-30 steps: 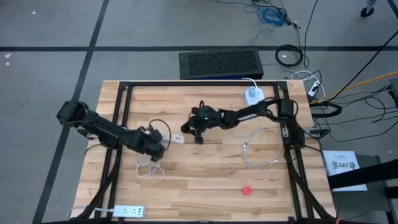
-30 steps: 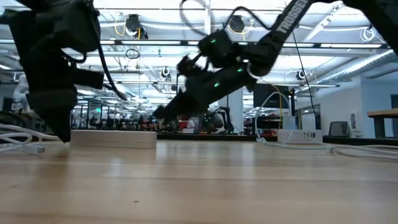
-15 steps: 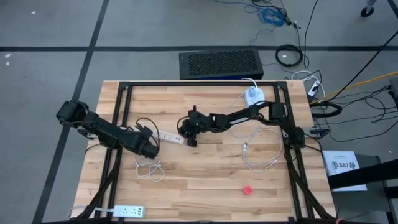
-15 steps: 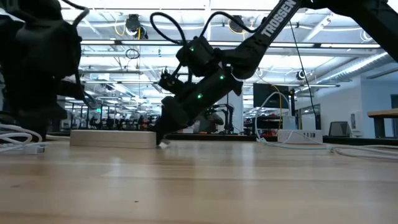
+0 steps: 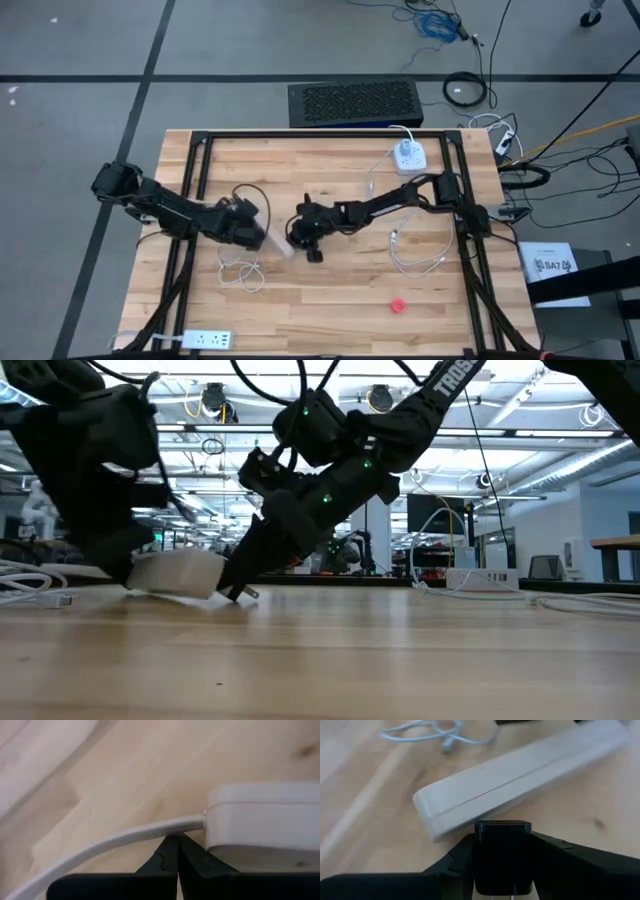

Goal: Insert USB
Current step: Insert the black charger adapter into the white outlet extension

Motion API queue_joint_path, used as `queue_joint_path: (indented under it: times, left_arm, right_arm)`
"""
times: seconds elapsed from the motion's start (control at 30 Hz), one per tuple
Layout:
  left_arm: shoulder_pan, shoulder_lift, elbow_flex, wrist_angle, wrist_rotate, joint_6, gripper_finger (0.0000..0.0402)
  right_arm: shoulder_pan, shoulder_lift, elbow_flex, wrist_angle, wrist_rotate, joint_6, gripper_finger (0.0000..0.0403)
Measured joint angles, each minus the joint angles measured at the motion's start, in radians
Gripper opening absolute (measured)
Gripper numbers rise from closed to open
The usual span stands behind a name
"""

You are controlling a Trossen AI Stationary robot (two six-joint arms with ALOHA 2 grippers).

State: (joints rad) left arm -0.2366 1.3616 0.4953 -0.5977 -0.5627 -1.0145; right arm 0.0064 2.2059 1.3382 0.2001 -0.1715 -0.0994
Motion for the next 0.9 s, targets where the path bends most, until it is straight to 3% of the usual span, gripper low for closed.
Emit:
queue_joint_path:
  times: [0.23, 0.33, 0.5, 0.6, 0.8, 0.9]
  left_arm:
    - [0.047, 0.042, -0.019, 0.316, -0.005, 0.247, 0.0002]
    - [0.061, 0.059, -0.019, 0.332, 0.007, 0.293, 0.0002]
    - [0.066, 0.062, -0.018, 0.334, 0.023, 0.297, 0.0002]
    - [0.066, 0.062, -0.018, 0.334, 0.028, 0.317, 0.0002]
    - [0.066, 0.062, -0.017, 0.332, 0.034, 0.343, 0.0002]
    - [0.067, 0.062, -0.017, 0.334, 0.04, 0.374, 0.0002]
  right_arm:
    - [0.021, -0.007, 0.0, -0.041, -0.019, -0.002, 0.0116]
    - [0.01, -0.028, 0.001, -0.111, -0.007, -0.003, 0.0116]
    - [-0.02, -0.097, -0.003, -0.282, 0.143, -0.046, 0.0116]
    - [-0.042, -0.142, -0.007, -0.335, 0.171, -0.07, 0.0116]
    - [-0.055, -0.198, -0.005, -0.321, 0.158, -0.154, 0.0116]
    - [-0.055, -0.199, -0.005, -0.285, 0.067, -0.227, 0.0116]
